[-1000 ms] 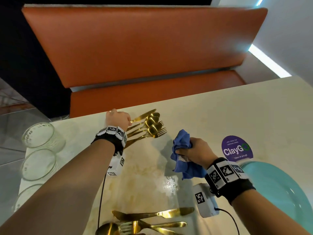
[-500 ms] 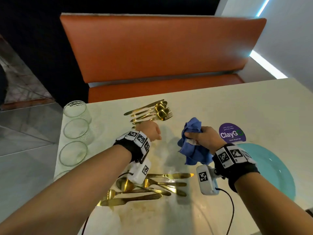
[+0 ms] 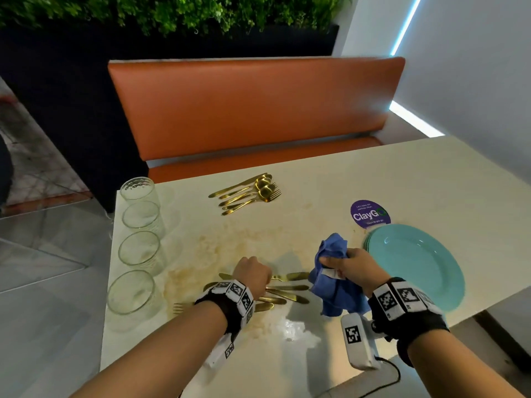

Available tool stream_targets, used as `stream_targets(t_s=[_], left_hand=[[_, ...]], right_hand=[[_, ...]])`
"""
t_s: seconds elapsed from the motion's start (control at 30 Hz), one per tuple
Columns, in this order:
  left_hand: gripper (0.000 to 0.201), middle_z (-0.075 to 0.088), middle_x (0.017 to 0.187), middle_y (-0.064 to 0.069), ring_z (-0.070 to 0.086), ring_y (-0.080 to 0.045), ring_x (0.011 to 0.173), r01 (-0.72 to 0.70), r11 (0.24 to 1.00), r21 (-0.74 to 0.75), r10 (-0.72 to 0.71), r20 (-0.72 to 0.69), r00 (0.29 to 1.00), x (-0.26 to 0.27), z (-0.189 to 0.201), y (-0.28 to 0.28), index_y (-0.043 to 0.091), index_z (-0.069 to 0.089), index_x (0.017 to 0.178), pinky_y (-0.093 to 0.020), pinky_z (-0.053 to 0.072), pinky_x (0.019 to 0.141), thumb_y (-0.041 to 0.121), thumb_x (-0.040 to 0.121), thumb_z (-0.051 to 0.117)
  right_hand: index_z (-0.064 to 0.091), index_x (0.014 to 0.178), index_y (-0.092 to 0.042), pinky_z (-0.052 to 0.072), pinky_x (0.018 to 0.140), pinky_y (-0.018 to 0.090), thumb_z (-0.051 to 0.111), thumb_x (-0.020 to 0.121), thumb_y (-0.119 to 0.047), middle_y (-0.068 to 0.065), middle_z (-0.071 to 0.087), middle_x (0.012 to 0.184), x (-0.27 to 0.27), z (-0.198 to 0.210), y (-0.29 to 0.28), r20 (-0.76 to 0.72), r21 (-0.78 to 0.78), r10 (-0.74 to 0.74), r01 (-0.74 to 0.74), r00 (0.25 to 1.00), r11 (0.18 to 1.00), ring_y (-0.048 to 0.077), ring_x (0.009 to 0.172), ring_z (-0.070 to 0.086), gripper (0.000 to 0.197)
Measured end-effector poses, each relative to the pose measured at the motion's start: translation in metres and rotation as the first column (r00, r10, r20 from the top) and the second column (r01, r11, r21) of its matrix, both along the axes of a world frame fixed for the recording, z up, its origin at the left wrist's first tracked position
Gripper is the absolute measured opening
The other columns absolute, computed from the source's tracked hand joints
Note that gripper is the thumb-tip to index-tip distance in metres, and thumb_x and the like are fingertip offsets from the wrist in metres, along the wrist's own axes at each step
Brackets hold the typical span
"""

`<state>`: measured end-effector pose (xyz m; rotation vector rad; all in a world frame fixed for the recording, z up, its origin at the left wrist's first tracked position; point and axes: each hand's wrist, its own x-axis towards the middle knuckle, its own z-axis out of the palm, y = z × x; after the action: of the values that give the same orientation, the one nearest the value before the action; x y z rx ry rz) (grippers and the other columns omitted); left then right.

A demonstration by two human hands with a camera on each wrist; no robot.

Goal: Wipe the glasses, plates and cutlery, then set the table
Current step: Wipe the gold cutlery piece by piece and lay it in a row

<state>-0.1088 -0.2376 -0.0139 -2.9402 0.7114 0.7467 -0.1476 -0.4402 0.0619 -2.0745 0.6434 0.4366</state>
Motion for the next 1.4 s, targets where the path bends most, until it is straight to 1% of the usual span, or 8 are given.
stream_targets(t_s=[0.23, 0.43, 0.67, 0.87, 1.0, 1.07, 1.27, 1.4], left_hand=[[0.026, 0.052, 0.124, -0.008, 0.047, -0.026, 0.115, 0.071, 0.997, 0.03, -0.071, 0.015, 0.997, 0.003, 0.005, -0.002, 0.021, 0.065, 0.116, -0.03, 0.038, 0.097, 0.019, 0.095, 0.05], [0.021, 0.059, 0.119, -0.005, 0.05, -0.024, 0.114, -0.129, 0.978, -0.162, 0.123, -0.047, 0.991, 0.015, 0.033, -0.002, 0.021, 0.067, 0.11, -0.031, 0.039, 0.098, 0.025, 0.093, 0.054], [0.014, 0.067, 0.101, -0.011, 0.06, -0.023, 0.095, -0.503, 0.644, -0.576, 0.347, -0.366, 0.863, 0.014, 0.062, -0.015, 0.005, 0.068, 0.098, -0.033, 0.047, 0.091, 0.009, 0.087, 0.061], [0.031, 0.066, 0.114, -0.017, 0.06, -0.032, 0.106, -0.638, 0.427, -0.64, 0.392, -0.505, 0.769, 0.005, 0.076, -0.018, 0.001, 0.069, 0.107, -0.036, 0.049, 0.094, -0.001, 0.091, 0.042], [0.028, 0.06, 0.093, -0.012, 0.052, -0.02, 0.088, -0.68, 0.263, -0.685, 0.41, -0.558, 0.721, 0.006, 0.085, -0.015, 0.011, 0.065, 0.075, -0.024, 0.045, 0.073, 0.0, 0.092, 0.045], [0.032, 0.057, 0.09, -0.008, 0.049, -0.018, 0.086, -0.693, 0.205, -0.691, 0.426, -0.575, 0.699, 0.008, 0.088, -0.015, 0.018, 0.056, 0.066, -0.02, 0.042, 0.064, 0.001, 0.092, 0.048], [0.005, 0.062, 0.092, -0.004, 0.055, -0.02, 0.086, -0.673, 0.153, -0.724, 0.499, -0.531, 0.685, 0.015, 0.081, -0.015, 0.014, 0.058, 0.087, -0.033, 0.047, 0.083, 0.014, 0.088, 0.063], [0.049, 0.06, 0.122, -0.009, 0.055, -0.022, 0.112, -0.677, 0.233, -0.698, 0.556, -0.476, 0.682, 0.023, 0.086, -0.007, 0.013, 0.049, 0.122, -0.035, 0.045, 0.098, 0.022, 0.081, 0.073]], right_hand=[[0.059, 0.079, -0.012, 0.043, 0.062, 0.022, 0.062, 0.087, -0.03, 0.006, 0.063, 0.079, -0.032, -0.008, -0.005, -0.053, -0.007, 0.011, -0.011, 0.999, 1.0, 0.013, 0.068, 0.056, 0.019], [0.059, 0.08, -0.011, 0.045, 0.065, 0.027, 0.059, 0.089, -0.034, 0.009, 0.063, 0.083, -0.04, -0.002, 0.005, -0.046, 0.051, 0.046, -0.044, 0.998, 0.998, 0.018, 0.071, 0.058, 0.025], [0.059, 0.079, -0.023, 0.047, 0.086, 0.034, 0.046, 0.094, -0.04, 0.009, 0.065, 0.094, -0.025, 0.015, 0.05, 0.059, 0.136, 0.178, -0.184, 0.982, 0.973, 0.022, 0.088, 0.059, 0.026], [0.057, 0.077, -0.024, 0.045, 0.067, 0.019, 0.054, 0.093, -0.023, 0.004, 0.062, 0.088, -0.013, 0.019, 0.076, 0.107, 0.142, 0.176, -0.19, 0.979, 0.971, 0.011, 0.073, 0.055, 0.016], [0.061, 0.107, -0.015, 0.046, 0.081, 0.028, 0.046, 0.096, -0.028, 0.013, 0.061, 0.121, -0.01, 0.013, 0.081, 0.065, 0.211, 0.028, -0.041, 0.998, 0.977, 0.021, 0.093, 0.061, 0.022], [0.062, 0.079, -0.019, 0.046, 0.066, 0.022, 0.057, 0.091, -0.027, 0.009, 0.067, 0.09, -0.007, 0.011, 0.083, 0.138, 0.193, 0.046, -0.072, 0.989, 0.979, 0.012, 0.069, 0.058, 0.015], [0.057, 0.072, -0.012, 0.047, 0.063, 0.027, 0.062, 0.084, -0.008, 0.007, 0.059, 0.072, -0.004, 0.006, 0.073, 0.092, 0.23, 0.049, -0.069, 0.995, 0.971, 0.016, 0.064, 0.057, 0.014], [0.06, 0.072, -0.009, 0.049, 0.074, 0.036, 0.064, 0.082, -0.016, 0.016, 0.064, 0.08, 0.004, 0.008, 0.05, 0.081, 0.143, 0.083, -0.095, 0.993, 0.985, 0.028, 0.077, 0.06, 0.013]])
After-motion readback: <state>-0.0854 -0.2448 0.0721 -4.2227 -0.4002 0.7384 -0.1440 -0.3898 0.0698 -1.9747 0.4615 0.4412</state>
